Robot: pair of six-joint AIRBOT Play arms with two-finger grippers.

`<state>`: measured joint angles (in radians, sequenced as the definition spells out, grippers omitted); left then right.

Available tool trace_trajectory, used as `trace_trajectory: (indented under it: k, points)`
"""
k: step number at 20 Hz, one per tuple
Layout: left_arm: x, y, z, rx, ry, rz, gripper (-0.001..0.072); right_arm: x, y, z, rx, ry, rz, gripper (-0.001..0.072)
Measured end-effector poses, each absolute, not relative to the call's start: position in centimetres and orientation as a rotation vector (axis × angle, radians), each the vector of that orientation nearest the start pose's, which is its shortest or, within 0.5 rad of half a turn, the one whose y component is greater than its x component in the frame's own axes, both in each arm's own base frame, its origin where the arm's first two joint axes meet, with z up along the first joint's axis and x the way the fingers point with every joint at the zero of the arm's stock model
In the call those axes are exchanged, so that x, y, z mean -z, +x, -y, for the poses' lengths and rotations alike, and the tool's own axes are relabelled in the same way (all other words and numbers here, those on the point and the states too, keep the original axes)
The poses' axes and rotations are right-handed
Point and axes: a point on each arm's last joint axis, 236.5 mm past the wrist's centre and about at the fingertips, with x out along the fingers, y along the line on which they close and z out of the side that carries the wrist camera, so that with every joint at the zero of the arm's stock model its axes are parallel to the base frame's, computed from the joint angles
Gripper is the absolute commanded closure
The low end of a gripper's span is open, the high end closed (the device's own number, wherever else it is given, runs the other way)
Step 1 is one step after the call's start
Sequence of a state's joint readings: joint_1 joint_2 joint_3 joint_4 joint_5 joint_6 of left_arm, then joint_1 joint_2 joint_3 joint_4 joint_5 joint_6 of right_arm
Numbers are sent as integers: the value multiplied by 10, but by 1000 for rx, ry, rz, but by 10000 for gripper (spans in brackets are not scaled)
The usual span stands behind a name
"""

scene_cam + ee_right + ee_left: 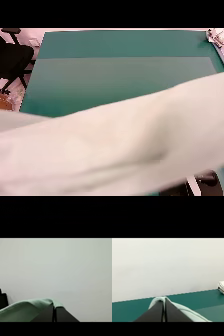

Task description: Fold the shirts.

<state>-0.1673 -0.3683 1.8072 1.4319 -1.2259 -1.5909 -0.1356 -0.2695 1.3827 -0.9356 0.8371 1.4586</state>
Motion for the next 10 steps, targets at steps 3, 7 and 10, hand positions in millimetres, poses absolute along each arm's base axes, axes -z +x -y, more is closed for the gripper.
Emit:
trace_trajectory:
  k: [3, 7, 10]
  points:
    - [-508, 79, 44, 300, -49, 145, 684, -480, 151, -86, -369, 238, 222, 695]
    - [-435, 139, 55, 295, -25, -129, 684, -396, 219, -84, -359, 281, -59, 694]
    - [-360, 195, 64, 288, -22, -341, 684, -315, 269, -80, -339, 334, -293, 694]
